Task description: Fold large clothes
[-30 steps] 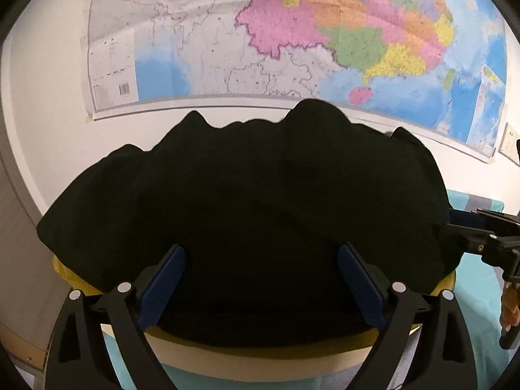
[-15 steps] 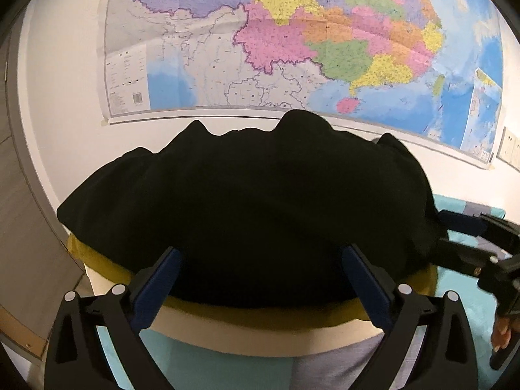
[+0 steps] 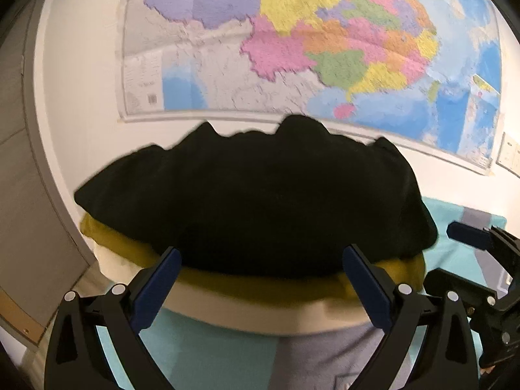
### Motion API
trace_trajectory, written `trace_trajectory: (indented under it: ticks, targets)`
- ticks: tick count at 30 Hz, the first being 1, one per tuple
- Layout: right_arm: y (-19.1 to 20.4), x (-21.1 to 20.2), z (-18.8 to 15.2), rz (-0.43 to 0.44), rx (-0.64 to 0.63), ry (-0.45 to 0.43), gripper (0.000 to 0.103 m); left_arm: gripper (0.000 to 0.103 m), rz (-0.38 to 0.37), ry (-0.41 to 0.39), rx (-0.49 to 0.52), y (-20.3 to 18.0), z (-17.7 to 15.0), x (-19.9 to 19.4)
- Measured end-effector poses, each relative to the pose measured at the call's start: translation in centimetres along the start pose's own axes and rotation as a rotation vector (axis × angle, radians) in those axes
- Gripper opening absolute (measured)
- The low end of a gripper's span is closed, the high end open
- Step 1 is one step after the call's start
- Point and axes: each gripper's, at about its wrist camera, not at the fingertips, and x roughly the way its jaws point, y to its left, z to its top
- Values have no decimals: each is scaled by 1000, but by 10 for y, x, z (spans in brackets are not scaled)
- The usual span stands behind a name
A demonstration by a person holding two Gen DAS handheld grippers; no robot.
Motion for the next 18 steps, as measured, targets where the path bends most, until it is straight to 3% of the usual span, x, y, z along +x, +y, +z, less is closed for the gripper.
trace_trajectory:
  ticks: [5, 18]
  targets:
    - [2, -11, -10, -11, 9, -15, 97, 96, -3, 38, -39, -3, -9, -6]
    - [4, -37, -31, 0, 34, -39, 97, 96, 37, -10, -36, -17, -23, -36]
